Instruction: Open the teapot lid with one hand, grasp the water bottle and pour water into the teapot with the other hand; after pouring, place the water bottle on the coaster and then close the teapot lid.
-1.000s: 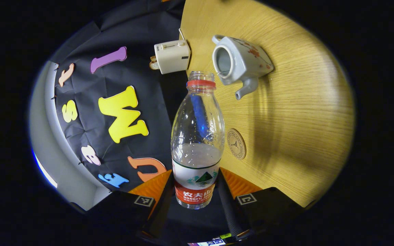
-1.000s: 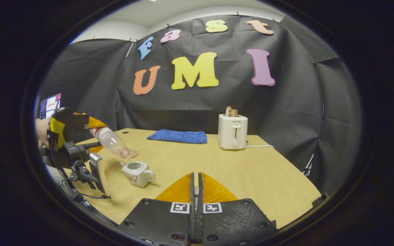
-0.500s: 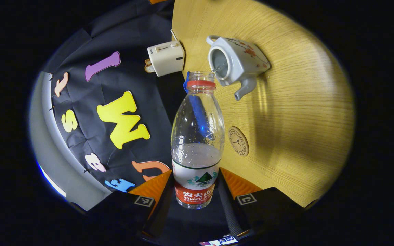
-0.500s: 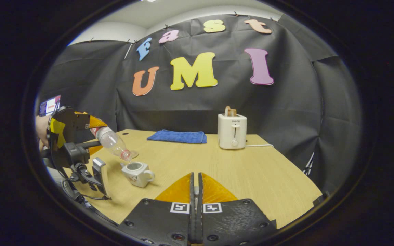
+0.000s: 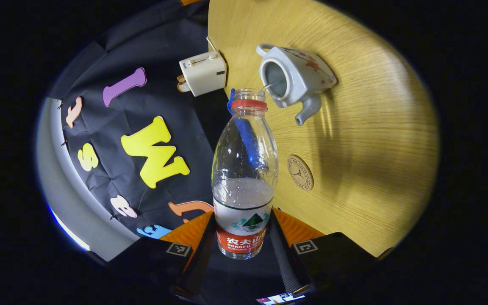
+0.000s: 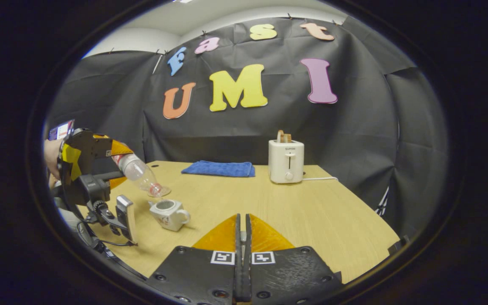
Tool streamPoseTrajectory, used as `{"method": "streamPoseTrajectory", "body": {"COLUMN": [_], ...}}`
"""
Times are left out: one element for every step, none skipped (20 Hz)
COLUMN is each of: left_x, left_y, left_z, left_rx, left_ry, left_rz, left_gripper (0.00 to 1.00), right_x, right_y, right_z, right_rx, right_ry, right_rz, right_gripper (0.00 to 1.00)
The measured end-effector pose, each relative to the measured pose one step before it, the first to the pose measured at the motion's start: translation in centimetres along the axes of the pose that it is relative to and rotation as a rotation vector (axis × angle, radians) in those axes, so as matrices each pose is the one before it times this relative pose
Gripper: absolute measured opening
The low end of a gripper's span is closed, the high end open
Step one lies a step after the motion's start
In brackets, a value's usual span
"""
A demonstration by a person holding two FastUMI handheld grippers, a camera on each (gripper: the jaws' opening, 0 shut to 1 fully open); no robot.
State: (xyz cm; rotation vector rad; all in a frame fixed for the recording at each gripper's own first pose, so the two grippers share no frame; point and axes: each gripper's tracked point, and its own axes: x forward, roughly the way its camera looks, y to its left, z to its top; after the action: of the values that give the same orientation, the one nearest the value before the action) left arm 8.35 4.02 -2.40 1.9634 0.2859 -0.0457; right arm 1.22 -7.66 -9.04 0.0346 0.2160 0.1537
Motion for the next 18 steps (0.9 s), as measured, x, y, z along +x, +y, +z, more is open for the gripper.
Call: {"method": "streamPoseTrajectory", "body": {"left_x": [-0.050, -0.058, 0.107, 0.054, -0.012, 0.097, 0.007, -0.093, -0.056, -0.059, 0.117, 0.113, -0.034, -0.059, 0.083, 0.043, 0.082, -0.053], "left_y": [0.019, 0.012, 0.127, 0.157, 0.139, 0.046, -0.043, -0.066, 0.012, 0.025, 0.047, -0.128, -0.031, 0.174, -0.085, 0.009, 0.136, 0.048], "left_z": [0.035, -0.076, -0.094, -0.054, -0.014, -0.004, 0.208, 0.206, 0.090, -0.044, -0.072, -0.102, 0.057, 0.086, -0.012, 0.014, 0.016, -0.121], "left_rx": [0.01034, 0.00548, 0.00379, 0.00684, 0.00617, 0.00216, 0.00840, 0.00782, 0.00803, 0.00665, 0.00252, 0.00098, 0.00291, 0.00244, 0.00199, 0.00015, 0.00119, -0.00219], "left_ry": [0.00368, 0.00461, 0.00302, 0.00262, 0.00181, 0.00165, -0.00452, -0.00136, 0.00025, 0.00179, 0.00329, 0.00250, -0.00144, -0.00019, -0.00017, -0.00344, -0.00115, 0.00015], "left_rz": [-0.00101, -0.00293, -0.00352, 0.00098, 0.00045, -0.00237, -0.00103, -0.00104, 0.00008, 0.00087, -0.00326, -0.00247, 0.00023, -0.00177, -0.00202, 0.00141, 0.00766, 0.00287], "left_gripper": [0.73, 0.72, 0.72, 0.73, 0.72, 0.72, 0.72, 0.72, 0.72, 0.72, 0.72, 0.73, 0.73, 0.72, 0.72, 0.73, 0.72, 0.73], "right_x": [-0.018, -0.056, -0.035, 0.008, -0.051, -0.033, 0.113, -0.022, -0.026, -0.013, -0.004, -0.011, -0.003, 0.063, 0.051, -0.029, -0.036, 0.035], "right_y": [-0.196, -0.030, -0.058, -0.041, -0.032, 0.017, -0.057, -0.069, -0.043, -0.017, -0.001, -0.044, -0.046, -0.002, -0.068, -0.002, -0.008, 0.002], "right_z": [-0.052, 0.073, -0.054, 0.050, -0.084, 0.007, -0.040, 0.046, -0.077, 0.043, 0.005, -0.027, -0.095, 0.039, 0.010, 0.061, -0.029, 0.034], "right_rx": [0.00202, 0.00181, 0.00197, 0.00174, 0.00115, 0.00124, 0.00080, 0.00045, 0.00182, 0.00230, 0.00094, 0.00182, 0.00154, 0.00024, -0.00045, 0.00020, -0.00007, 0.00023], "right_ry": [-0.00095, -0.00117, -0.00177, -0.00083, -0.00066, 0.00103, -0.00004, -0.00117, -0.00079, -0.00084, -0.00016, 0.00018, 0.00041, -0.00006, -0.00065, -0.00046, -0.00127, -0.00084], "right_rz": [-0.00136, -0.00161, -0.00038, -0.00001, -0.00014, 0.00102, 0.00023, -0.00099, -0.00092, -0.00039, -0.00031, 0.00021, 0.00027, -0.00023, -0.00041, -0.00066, -0.00066, -0.00055], "right_gripper": [0.00, 0.00, 0.00, 0.00, 0.00, 0.00, 0.00, 0.00, 0.00, 0.00, 0.00, 0.00, 0.00, 0.00, 0.00, 0.00, 0.00, 0.00]}}
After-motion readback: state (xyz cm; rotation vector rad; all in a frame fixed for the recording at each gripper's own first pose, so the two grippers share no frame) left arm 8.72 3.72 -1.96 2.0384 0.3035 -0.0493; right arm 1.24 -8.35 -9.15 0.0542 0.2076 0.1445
